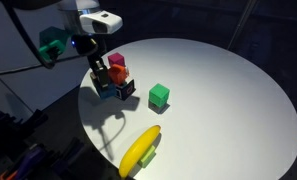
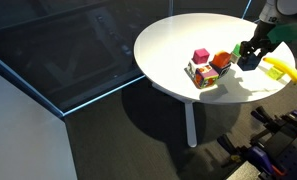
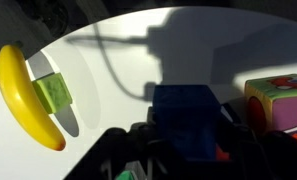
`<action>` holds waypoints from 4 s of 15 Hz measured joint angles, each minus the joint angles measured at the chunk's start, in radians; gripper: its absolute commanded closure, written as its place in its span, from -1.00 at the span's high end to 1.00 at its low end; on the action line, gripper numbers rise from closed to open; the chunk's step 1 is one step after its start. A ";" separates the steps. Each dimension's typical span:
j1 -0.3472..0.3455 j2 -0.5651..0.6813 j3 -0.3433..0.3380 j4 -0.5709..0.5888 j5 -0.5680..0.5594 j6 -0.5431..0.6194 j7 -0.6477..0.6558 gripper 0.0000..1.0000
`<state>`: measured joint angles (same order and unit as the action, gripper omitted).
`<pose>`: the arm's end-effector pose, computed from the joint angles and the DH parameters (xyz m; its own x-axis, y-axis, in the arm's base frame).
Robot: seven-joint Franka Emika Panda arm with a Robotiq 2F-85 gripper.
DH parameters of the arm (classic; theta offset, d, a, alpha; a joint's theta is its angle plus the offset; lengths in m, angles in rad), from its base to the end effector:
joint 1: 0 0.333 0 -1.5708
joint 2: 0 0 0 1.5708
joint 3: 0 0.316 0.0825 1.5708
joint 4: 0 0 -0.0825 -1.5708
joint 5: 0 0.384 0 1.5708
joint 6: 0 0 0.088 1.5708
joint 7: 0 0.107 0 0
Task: Put the blue block on the table
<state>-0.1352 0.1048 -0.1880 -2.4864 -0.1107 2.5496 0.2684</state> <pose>0.4456 -0.1490 0.2447 0.8779 -0.4782 -0.0221 -0.4749 -0.8758 0.0863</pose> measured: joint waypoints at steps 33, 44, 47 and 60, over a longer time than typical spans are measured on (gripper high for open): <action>0.000 0.140 -0.043 0.012 -0.007 0.114 0.000 -0.41; -0.034 0.197 -0.064 0.013 0.013 0.154 -0.045 -0.41; -0.043 0.218 -0.064 0.013 0.022 0.158 -0.068 -0.41; -0.048 0.259 -0.064 0.013 0.042 0.222 -0.095 1.00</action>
<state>-0.1829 0.3639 -0.2517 -2.4730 -0.0686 2.7720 0.1731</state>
